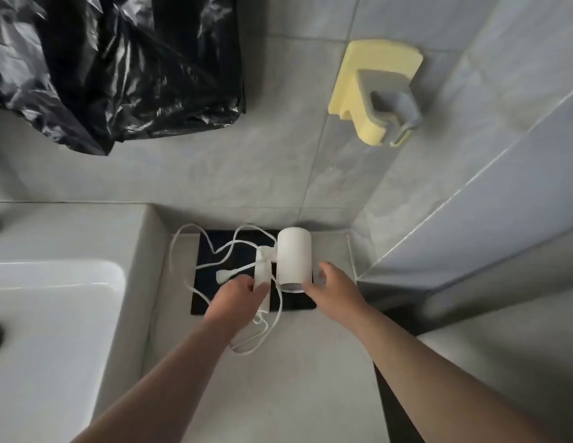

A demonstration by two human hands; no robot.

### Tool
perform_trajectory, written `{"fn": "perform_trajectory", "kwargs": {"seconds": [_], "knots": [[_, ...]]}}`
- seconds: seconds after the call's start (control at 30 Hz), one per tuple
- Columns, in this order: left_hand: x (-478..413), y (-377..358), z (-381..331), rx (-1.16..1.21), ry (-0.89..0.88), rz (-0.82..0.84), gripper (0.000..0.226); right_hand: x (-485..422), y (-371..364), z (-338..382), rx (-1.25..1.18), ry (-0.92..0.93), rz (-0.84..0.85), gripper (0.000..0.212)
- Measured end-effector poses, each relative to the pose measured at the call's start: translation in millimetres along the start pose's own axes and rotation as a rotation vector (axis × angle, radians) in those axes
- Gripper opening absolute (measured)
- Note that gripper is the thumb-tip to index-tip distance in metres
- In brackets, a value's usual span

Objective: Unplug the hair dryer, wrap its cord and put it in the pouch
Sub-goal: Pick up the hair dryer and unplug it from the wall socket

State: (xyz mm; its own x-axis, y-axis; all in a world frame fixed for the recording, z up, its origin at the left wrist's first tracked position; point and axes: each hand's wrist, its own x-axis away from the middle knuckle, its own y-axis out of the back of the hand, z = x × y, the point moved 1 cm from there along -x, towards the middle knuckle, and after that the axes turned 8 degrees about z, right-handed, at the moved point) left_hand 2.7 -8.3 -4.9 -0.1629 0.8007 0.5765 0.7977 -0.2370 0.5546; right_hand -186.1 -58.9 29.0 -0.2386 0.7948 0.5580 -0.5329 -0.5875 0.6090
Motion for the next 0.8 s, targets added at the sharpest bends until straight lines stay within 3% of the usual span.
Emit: {"fn": "perform_trajectory", "kwargs": {"seconds": [0.07,0.17,0.43,0.57,0.7,0.8], "knots": [[-12,-3,-5,-0.005,0.044,0.008,0.037,-15,-4,5,-0.123,-0.042,0.006,0.035],[-26,-8,-11,0.117,0.085,0.046,0.034,-31,-7,11,-0.244,-0.086,0.013,0.041],[-25,-10,0,0.327,-0.008,0.081,0.013,-36,-11,11,-0.545,-0.136,-0.022,0.043],[-7,-7,-2,0.389,-0.131,0.08,0.003,-17,-12,9,-0.745,-0.11,-0.085,0.064],[17,2,-16,0.48,-0.209,0.071,0.02,11,1,22,-0.762,0.022,-0.185,0.053],[34,9,-27,0.674,-0.196,0.117,0.031,36,12,35,-0.71,0.141,-0.234,0.053]]}}
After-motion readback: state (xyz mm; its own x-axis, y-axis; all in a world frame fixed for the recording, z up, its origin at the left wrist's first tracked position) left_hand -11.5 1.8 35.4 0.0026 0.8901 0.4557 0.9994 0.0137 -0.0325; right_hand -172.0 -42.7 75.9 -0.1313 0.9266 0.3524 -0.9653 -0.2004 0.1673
